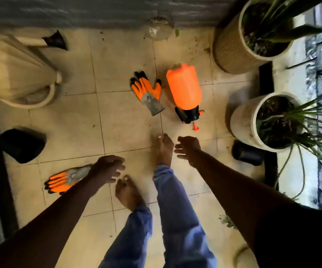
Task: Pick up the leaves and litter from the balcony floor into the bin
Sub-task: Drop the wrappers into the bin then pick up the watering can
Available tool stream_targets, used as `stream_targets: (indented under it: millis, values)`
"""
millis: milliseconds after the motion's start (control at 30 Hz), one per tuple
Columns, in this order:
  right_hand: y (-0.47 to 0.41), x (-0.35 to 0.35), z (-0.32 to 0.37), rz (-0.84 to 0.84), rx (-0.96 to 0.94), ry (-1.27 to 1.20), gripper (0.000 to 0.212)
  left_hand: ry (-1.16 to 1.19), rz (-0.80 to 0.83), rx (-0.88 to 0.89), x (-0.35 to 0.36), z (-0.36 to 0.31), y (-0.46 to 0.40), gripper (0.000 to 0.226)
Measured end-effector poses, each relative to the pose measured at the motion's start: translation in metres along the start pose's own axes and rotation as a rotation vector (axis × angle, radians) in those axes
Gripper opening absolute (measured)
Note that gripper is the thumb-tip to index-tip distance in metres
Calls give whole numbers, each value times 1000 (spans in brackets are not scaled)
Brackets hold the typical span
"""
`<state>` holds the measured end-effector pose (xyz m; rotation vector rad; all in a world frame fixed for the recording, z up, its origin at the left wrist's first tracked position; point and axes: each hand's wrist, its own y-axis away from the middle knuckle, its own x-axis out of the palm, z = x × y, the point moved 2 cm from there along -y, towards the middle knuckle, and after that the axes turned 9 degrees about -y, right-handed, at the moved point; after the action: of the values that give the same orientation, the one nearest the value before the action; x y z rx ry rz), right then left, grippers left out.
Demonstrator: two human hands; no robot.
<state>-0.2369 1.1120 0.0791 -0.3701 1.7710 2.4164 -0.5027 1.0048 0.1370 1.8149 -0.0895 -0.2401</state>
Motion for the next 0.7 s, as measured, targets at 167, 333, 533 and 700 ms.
stream_targets:
  millis: [167, 333, 533, 700]
  values:
    - [-83, 7, 4, 51, 223, -526, 43, 42, 11, -48, 24, 4, -57, 25]
    - [-162, 14, 25, 106, 206, -1012, 47, -26, 37, -117, 50, 12, -116, 25]
    - [-196, 2, 18, 116, 170, -1131, 12, -122, 70, -109, 87, -6, -149, 28]
    - [-152, 2, 26, 131, 191, -1189, 15, -311, 15, 47, 98, -50, -141, 23]
